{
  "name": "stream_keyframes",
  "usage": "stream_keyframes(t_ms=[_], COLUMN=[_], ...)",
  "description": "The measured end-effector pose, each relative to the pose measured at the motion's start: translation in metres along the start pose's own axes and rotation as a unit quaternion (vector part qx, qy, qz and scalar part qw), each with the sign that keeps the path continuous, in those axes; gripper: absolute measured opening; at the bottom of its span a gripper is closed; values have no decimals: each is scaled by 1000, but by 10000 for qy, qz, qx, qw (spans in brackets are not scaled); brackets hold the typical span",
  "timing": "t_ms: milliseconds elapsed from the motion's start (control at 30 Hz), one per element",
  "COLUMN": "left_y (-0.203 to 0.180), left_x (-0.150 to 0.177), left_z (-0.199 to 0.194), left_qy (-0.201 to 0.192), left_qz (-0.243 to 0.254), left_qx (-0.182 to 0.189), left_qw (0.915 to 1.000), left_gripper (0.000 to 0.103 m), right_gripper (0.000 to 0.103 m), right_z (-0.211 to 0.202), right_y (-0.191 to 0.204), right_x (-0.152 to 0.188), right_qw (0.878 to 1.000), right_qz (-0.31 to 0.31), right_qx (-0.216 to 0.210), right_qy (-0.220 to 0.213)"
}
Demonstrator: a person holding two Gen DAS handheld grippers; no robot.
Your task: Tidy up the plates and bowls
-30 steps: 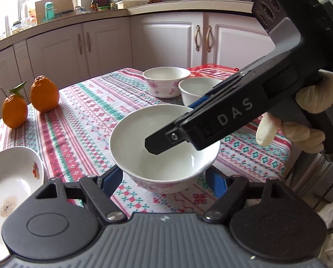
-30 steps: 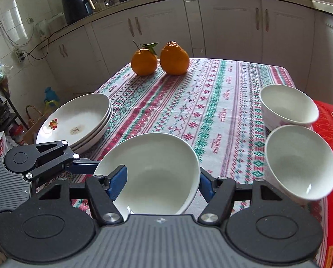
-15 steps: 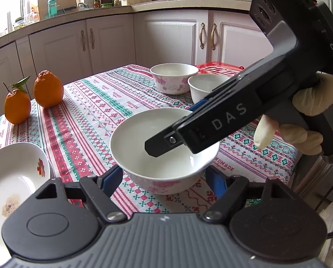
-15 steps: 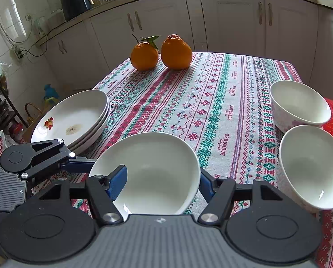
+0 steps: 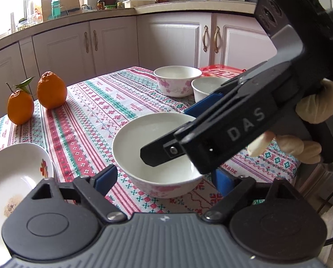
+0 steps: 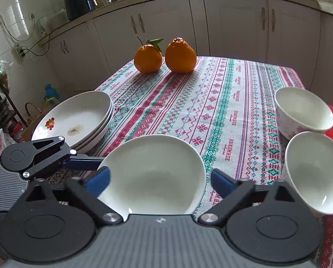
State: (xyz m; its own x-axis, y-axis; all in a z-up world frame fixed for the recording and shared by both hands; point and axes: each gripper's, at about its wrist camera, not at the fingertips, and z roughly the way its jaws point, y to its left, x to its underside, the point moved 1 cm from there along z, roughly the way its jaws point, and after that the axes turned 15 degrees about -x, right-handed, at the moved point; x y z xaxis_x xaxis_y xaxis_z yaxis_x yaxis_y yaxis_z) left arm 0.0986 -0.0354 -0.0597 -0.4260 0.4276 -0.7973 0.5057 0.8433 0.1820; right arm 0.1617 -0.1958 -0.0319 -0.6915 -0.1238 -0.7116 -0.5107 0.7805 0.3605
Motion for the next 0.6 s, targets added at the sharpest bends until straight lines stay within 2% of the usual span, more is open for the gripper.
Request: stream_keyframes(t_ms=[267, 600], left_y=[1, -4], left_x=[1, -6], left_z=[-11, -33], left_qy=[-12, -161], left_qz=[-162, -278], left_qx=[-36, -213], left_qw=[9999, 9993], left_gripper=[92, 95], right_gripper=[103, 103], right_z=[-19, -60], right_y=[4, -1], right_x=[4, 18], right_qw=[9994, 9946], right_qz=[-21, -65], right_qx=[247, 933], right_qy=[-223, -452])
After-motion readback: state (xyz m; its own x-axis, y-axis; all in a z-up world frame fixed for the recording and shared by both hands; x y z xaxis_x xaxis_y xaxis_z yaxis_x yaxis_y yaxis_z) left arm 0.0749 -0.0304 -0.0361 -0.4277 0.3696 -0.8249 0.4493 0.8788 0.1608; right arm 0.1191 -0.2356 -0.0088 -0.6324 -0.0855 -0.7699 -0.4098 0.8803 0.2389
